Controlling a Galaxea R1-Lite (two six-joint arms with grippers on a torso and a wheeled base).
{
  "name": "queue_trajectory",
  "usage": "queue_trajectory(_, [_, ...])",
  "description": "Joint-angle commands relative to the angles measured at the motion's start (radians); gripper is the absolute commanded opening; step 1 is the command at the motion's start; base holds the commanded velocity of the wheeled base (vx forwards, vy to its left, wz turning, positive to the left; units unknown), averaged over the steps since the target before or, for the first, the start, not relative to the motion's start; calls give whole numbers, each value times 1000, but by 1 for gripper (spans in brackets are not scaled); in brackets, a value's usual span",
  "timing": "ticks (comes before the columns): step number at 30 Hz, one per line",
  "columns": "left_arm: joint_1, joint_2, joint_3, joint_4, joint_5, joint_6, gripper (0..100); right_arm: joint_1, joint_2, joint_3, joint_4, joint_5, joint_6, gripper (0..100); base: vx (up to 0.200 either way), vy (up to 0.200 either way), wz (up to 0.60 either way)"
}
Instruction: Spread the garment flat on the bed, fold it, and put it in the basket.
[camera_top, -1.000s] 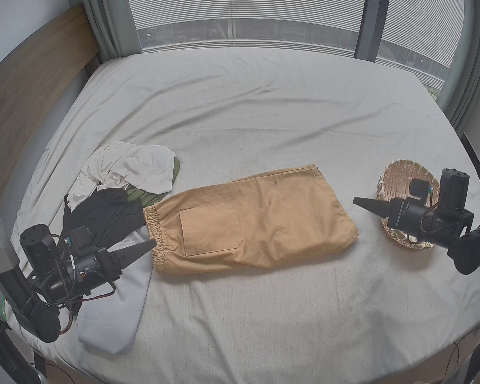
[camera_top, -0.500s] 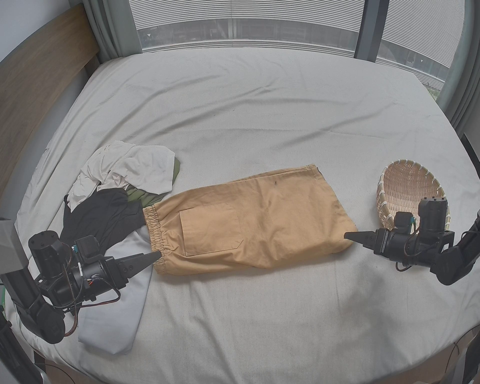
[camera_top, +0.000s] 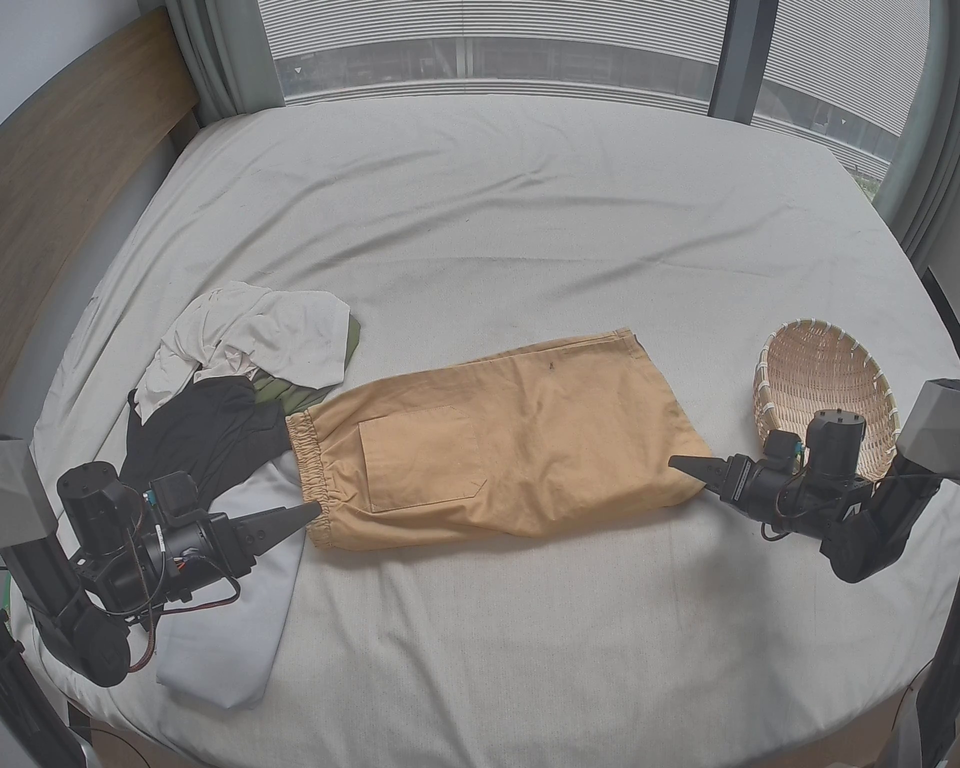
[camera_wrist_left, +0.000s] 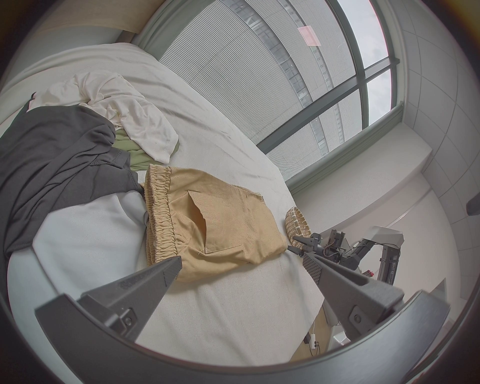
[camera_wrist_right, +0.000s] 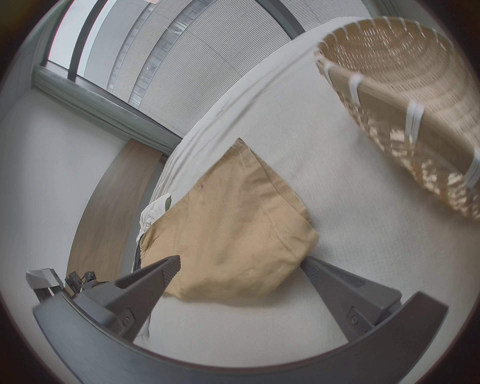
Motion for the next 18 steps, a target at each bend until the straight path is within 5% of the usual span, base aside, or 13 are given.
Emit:
queue_trajectory(1, [3,0,0,0,0,-2,100,3,61,-16,-9,1,18,100,0,0,0])
queue_trajectory(11, [4,0,0,0,-2,-5,100,22,85,-69,-15,6,43,100,0,0,0])
queue_trajectory(18, [4,1,-2,-2,-3,-6,100,51,190,-111,-190,0,116,100,0,0,0])
